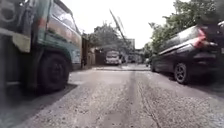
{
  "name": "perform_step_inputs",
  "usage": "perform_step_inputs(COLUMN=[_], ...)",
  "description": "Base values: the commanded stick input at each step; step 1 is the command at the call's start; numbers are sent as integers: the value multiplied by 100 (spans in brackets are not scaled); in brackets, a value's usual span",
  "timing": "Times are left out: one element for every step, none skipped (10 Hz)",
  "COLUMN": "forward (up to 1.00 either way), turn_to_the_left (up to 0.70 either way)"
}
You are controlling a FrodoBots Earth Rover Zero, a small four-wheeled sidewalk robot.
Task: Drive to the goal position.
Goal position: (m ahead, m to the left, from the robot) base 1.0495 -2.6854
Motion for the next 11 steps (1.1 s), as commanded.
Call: perform_step_inputs(forward=[100,100,100,100,100,100,100,100,100,100,100], turn_to_the_left=[0,0,0,0,0,0,0,0,0,0,-19])
